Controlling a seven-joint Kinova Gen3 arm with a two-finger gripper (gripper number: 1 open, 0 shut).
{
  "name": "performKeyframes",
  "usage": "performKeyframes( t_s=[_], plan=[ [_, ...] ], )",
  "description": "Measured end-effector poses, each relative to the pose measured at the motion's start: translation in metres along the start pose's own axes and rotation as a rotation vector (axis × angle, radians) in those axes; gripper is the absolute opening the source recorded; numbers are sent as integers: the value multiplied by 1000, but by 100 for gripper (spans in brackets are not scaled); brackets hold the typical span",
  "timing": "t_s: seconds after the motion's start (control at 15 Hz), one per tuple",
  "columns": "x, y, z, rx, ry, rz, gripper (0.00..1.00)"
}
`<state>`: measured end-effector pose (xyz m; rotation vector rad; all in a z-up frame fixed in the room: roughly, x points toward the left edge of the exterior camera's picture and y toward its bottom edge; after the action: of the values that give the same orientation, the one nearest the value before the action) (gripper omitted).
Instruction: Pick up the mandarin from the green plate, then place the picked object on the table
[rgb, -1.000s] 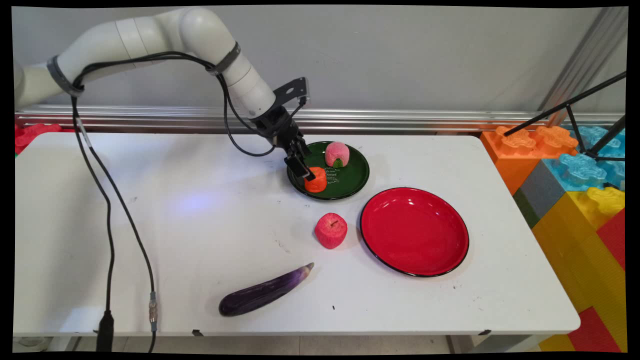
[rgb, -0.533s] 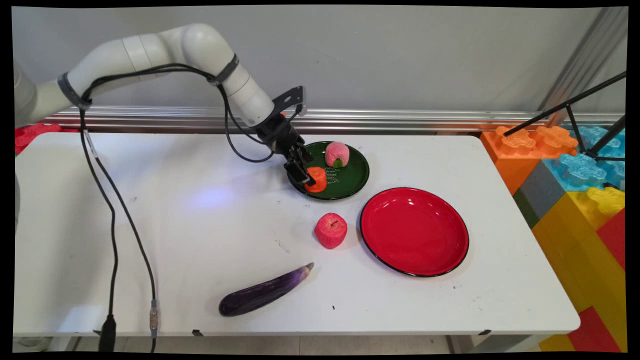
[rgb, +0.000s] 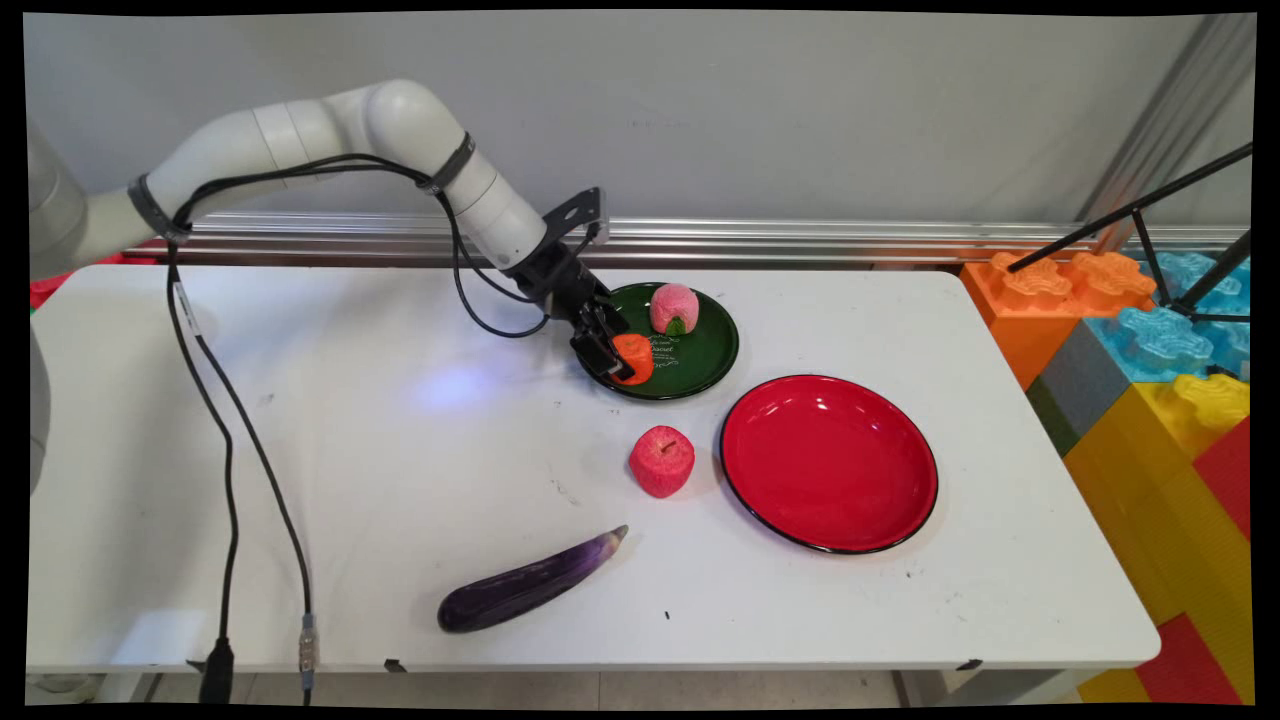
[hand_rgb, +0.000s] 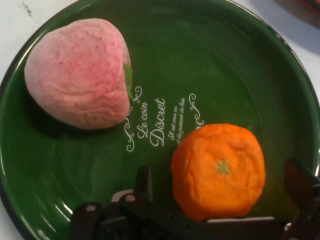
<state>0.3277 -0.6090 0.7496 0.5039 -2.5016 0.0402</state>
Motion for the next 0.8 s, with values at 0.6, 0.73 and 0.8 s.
performKeyframes(
  t_s=[0.6,0.73,0.8],
  plan=[
    [-7,-4,5,-2,33,-1,0],
    [-6,-3,4,-1,40,-6,0],
    [-5,-3,2,1,45,-9,0]
  ],
)
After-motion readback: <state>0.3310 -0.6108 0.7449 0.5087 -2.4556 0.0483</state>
